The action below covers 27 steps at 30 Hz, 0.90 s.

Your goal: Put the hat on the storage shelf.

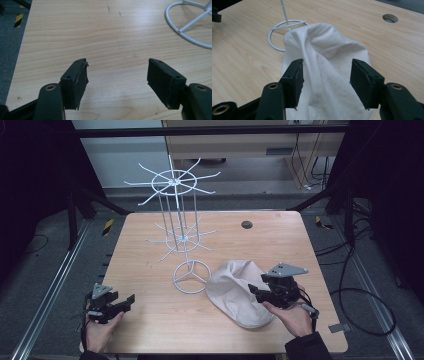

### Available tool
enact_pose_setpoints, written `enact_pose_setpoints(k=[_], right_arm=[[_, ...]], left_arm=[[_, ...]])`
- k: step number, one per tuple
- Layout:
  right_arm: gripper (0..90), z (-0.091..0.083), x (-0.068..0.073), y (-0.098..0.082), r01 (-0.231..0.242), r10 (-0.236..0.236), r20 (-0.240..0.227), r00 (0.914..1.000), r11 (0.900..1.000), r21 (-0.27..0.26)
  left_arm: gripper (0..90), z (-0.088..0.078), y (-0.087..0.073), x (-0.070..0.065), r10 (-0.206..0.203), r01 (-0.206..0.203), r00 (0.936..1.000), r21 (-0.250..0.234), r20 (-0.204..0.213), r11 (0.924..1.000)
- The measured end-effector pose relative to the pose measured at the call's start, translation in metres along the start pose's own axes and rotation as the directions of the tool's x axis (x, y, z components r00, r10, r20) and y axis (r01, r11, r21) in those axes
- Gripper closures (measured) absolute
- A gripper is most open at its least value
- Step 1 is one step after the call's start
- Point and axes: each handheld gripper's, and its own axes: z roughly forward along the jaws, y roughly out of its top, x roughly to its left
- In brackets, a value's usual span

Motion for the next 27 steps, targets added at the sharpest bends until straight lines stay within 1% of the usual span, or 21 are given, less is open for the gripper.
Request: enact_pose_setpoints(k=[1, 2, 5, 7, 8, 9, 11, 12, 13, 18, 21, 24, 26, 27], right_arm=[[44.3, 0.003, 0.003, 0.003, 0.011, -0.011, -0.008, 0.9999, 1.0, 0.006], [44.3, 0.003, 0.003, 0.003, 0.011, -0.011, -0.008, 0.9999, 1.0, 0.006], [44.6, 0.011, 0.008, 0.009, 0.027, -0.027, -0.013, 0.9995, 0.999, 0.026], [44.8, 0.013, 0.01, 0.01, 0.024, -0.023, -0.013, 0.9996, 0.999, 0.033], [45.1, 0.019, 0.012, 0.012, 0.032, -0.032, -0.019, 0.9993, 0.999, 0.04], [45.4, 0.022, 0.012, 0.013, 0.032, -0.031, -0.02, 0.9993, 0.999, 0.042], [45.7, 0.025, 0.013, 0.013, 0.033, -0.032, -0.023, 0.9992, 0.998, 0.045], [46.2, 0.031, 0.014, 0.013, 0.035, -0.033, -0.023, 0.9992, 0.997, 0.067], [46.2, 0.031, 0.014, 0.013, 0.035, -0.033, -0.023, 0.9992, 0.997, 0.067], [48.2, 0.046, 0.017, 0.012, 0.054, -0.052, -0.021, 0.9984, 0.992, 0.114], [48.8, 0.05, 0.016, 0.011, 0.056, -0.055, -0.013, 0.9984, 0.99, 0.129], [49.9, 0.055, 0.015, 0.009, 0.049, -0.048, -0.01, 0.9988, 0.988, 0.144], [51.3, 0.059, 0.015, 0.008, 0.053, -0.053, -0.005, 0.9986, 0.985, 0.164], [51.9, 0.06, 0.015, 0.007, 0.047, -0.047, -0.008, 0.9989, 0.984, 0.172]], left_arm=[[32.4, 0.0, 0.0, 0.0, 0.001, -0.001, 1.0, 0.0, 0.0, 1.0], [32.4, 0.0, 0.0, 0.0, 0.003, -0.003, 1.0, 0.001, -0.001, 1.0], [32.4, 0.0, 0.0, 0.0, 0.008, -0.008, 1.0, 0.003, -0.002, 1.0], [32.4, 0.0, 0.0, 0.0, 0.009, -0.009, 1.0, 0.003, -0.002, 1.0], [32.4, 0.0, 0.0, 0.0, 0.009, -0.009, 1.0, 0.004, -0.002, 0.9999], [32.4, 0.0, 0.0, 0.0, 0.009, -0.009, 1.0, 0.005, -0.002, 1.0], [32.4, 0.001, -0.001, 0.0, 0.011, -0.011, 0.9999, 0.007, -0.002, 0.9999], [32.4, 0.001, 0.0, 0.0, 0.011, -0.011, 0.9999, 0.007, -0.001, 0.9999], [32.4, 0.001, 0.0, 0.0, 0.011, -0.011, 0.9999, 0.007, -0.001, 0.9999], [32.4, 0.001, -0.001, -0.001, 0.013, -0.013, 0.9999, 0.009, 0.001, 0.9999], [32.5, 0.001, -0.001, -0.001, 0.012, -0.012, 0.9999, 0.009, 0.001, 0.9999], [32.5, 0.001, -0.001, 0.0, 0.012, -0.012, 0.9999, 0.011, 0.002, 0.9999], [32.5, 0.002, -0.001, -0.001, 0.012, -0.012, 0.9999, 0.016, 0.004, 0.9998], [32.5, 0.002, -0.001, -0.001, 0.012, -0.012, 0.9999, 0.016, 0.004, 0.9998]])
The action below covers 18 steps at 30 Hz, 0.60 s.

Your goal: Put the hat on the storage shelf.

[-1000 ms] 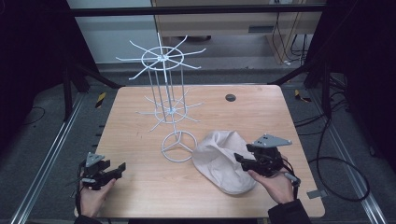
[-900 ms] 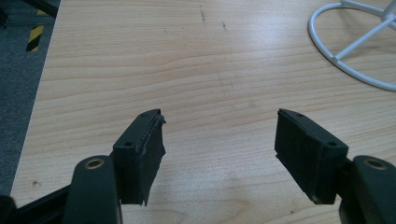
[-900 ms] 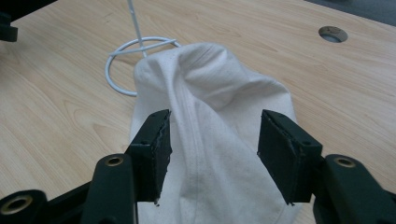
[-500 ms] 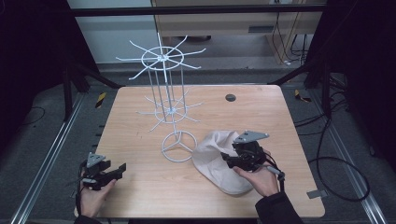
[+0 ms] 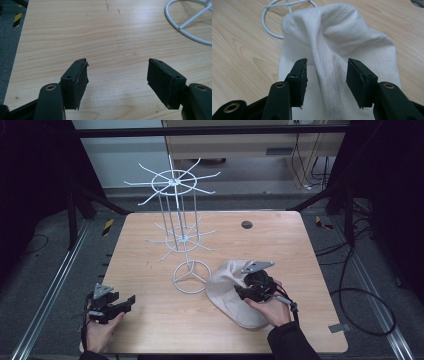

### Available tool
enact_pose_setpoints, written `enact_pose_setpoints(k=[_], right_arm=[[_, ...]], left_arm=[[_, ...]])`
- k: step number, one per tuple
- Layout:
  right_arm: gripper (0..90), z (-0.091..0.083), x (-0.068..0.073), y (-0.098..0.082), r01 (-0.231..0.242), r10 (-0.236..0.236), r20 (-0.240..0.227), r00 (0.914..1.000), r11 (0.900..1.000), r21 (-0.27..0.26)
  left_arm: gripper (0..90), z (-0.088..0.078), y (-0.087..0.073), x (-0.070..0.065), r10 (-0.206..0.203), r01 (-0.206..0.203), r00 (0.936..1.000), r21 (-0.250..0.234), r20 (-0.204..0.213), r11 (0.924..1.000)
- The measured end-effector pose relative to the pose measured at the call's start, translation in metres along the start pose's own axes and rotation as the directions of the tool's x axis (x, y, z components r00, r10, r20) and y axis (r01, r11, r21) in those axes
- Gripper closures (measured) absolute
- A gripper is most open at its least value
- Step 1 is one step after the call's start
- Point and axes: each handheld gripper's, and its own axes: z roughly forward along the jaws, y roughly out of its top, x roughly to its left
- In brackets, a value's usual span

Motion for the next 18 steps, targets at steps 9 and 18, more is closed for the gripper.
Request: enact_pose_setpoints(k=[9, 18], right_arm=[[58.8, 0.011, -0.002, -0.003, -0.003, 0.003, -0.006, 1.0, 0.999, 0.046], [72.3, 0.018, -0.003, -0.004, -0.002, 0.002, -0.008, 1.0, 0.995, 0.099]], left_arm=[[32.7, 0.001, 0.0, 0.0, 0.001, -0.001, 1.0, 0.006, -0.001, 1.0], [33.6, 0.001, 0.0, 0.0, 0.003, -0.003, 1.0, 0.01, 0.001, 0.9999]])
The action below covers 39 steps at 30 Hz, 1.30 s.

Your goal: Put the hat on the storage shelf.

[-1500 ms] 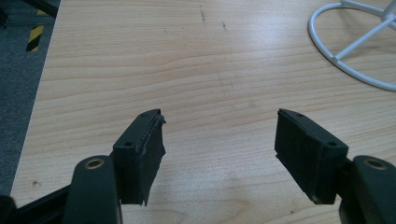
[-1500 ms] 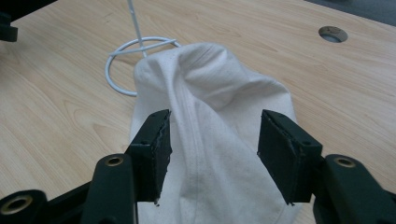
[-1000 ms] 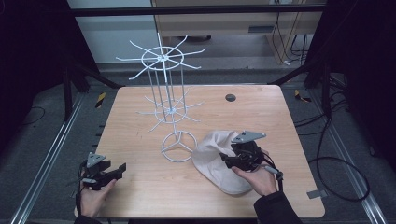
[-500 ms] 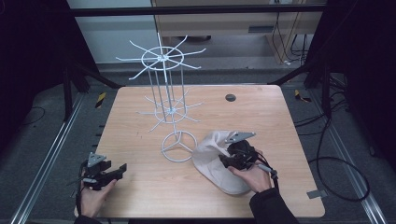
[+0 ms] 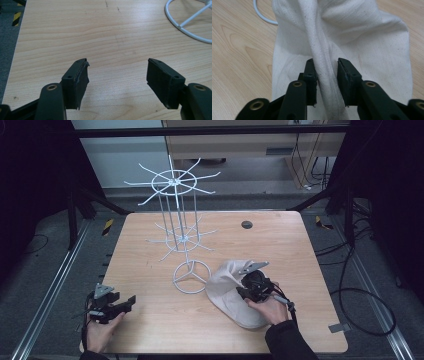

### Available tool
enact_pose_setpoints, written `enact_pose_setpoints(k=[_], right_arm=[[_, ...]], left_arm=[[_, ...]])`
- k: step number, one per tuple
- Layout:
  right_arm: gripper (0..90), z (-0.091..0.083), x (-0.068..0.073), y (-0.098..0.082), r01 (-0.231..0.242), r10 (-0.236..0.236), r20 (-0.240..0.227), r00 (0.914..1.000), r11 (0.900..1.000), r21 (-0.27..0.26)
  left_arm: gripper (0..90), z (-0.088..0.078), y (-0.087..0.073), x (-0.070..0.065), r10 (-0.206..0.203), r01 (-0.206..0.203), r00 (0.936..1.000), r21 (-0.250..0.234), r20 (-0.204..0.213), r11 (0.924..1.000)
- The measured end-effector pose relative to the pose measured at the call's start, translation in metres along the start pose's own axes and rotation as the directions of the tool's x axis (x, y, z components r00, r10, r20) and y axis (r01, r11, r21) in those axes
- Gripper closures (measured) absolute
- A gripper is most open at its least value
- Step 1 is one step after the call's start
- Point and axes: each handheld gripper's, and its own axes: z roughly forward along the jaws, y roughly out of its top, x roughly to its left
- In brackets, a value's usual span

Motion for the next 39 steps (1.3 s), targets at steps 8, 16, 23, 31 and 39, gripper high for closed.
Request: enact_pose_setpoints(k=[8, 16, 23, 31, 39], right_arm=[[86.5, 0.006, 0.001, 0.001, -0.006, 0.006, 0.004, 1.0, 0.999, 0.048], [88.0, 0.003, 0.0, 0.001, -0.013, 0.014, -0.003, 0.9999, 0.999, 0.046], [88.2, -0.006, -0.001, 0.003, -0.017, 0.017, -0.017, 0.9997, 1.0, 0.024], [88.2, -0.026, -0.004, 0.003, -0.012, 0.011, -0.031, 0.9995, 1.0, -0.028], [88.3, -0.048, -0.009, 0.004, -0.013, 0.01, -0.025, 0.9996, 0.996, -0.09]], left_arm=[[33.9, -0.001, 0.0, 0.001, 0.0, 0.0, 1.0, 0.002, 0.002, 1.0], [34.2, 0.0, 0.0, 0.0, -0.001, 0.001, 1.0, 0.005, 0.004, 1.0], [34.4, 0.0, 0.0, 0.001, -0.001, 0.001, 1.0, 0.006, 0.005, 1.0], [34.4, 0.0, 0.0, 0.0, -0.001, 0.001, 1.0, 0.01, 0.004, 0.9999], [34.4, 0.001, 0.0, 0.0, -0.003, 0.002, 1.0, 0.012, 0.002, 0.9999]])
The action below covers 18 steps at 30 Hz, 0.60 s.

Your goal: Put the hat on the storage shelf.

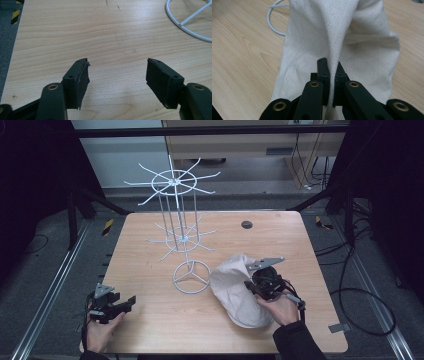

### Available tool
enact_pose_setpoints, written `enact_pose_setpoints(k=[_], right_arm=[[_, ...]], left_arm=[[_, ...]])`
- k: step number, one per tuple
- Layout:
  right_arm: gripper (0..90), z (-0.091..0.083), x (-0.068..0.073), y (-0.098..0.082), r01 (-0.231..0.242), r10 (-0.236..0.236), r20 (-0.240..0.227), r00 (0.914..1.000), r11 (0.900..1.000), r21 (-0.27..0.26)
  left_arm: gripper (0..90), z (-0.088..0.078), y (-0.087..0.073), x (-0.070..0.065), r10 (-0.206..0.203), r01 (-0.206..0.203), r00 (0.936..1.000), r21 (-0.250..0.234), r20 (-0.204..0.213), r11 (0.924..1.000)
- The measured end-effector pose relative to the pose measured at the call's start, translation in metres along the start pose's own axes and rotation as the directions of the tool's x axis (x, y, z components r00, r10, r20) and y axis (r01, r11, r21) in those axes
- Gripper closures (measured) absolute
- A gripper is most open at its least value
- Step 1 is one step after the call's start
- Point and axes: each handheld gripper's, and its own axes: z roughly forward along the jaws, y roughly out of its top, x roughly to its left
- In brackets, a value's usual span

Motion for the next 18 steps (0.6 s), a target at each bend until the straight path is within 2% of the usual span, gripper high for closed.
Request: enact_pose_setpoints(k=[3, 5, 6, 7, 8, 10, 14, 15, 18], right_arm=[[88.3, -0.006, -0.001, 0.0, -0.006, 0.006, 0.001, 1.0, 1.0, -0.022], [88.3, -0.011, -0.003, 0.0, -0.015, 0.015, 0.002, 0.9999, 0.999, -0.049], [88.3, -0.017, -0.004, -0.001, -0.02, 0.02, 0.005, 0.9998, 0.997, -0.08], [88.3, -0.017, -0.004, -0.001, -0.02, 0.02, 0.005, 0.9998, 0.997, -0.08], [88.3, -0.022, -0.005, -0.001, -0.024, 0.025, 0.007, 0.9997, 0.993, -0.114], [88.3, -0.024, -0.005, -0.002, -0.02, 0.022, 0.011, 0.9997, 0.991, -0.133], [88.3, -0.034, -0.006, -0.003, -0.016, 0.019, 0.013, 0.9997, 0.977, -0.212], [88.3, -0.039, -0.006, -0.003, -0.012, 0.017, 0.02, 0.9997, 0.968, -0.25], [88.3, -0.047, -0.006, -0.003, -0.007, 0.017, 0.029, 0.9994, 0.951, -0.309]], left_arm=[[34.5, 0.0, 0.0, 0.0, -0.002, 0.002, 1.0, 0.002, 0.002, 1.0], [34.5, 0.0, 0.0, 0.0, -0.004, 0.004, 1.0, 0.006, 0.002, 1.0], [34.5, 0.001, 0.0, 0.0, -0.004, 0.004, 1.0, 0.005, 0.004, 1.0], [34.5, 0.001, 0.0, 0.0, -0.003, 0.003, 1.0, 0.005, 0.004, 1.0], [34.5, 0.001, 0.0, 0.0, -0.006, 0.006, 1.0, 0.002, 0.003, 1.0], [34.4, 0.0, 0.0, 0.0, -0.005, 0.005, 1.0, 0.004, 0.003, 1.0], [34.4, 0.001, 0.0, 0.0, -0.006, 0.006, 1.0, 0.007, 0.0, 1.0], [34.4, 0.001, 0.0, 0.0, -0.006, 0.006, 1.0, 0.006, -0.002, 1.0], [34.5, 0.001, 0.0, 0.001, -0.012, 0.012, 0.9999, 0.005, -0.003, 0.9999]])
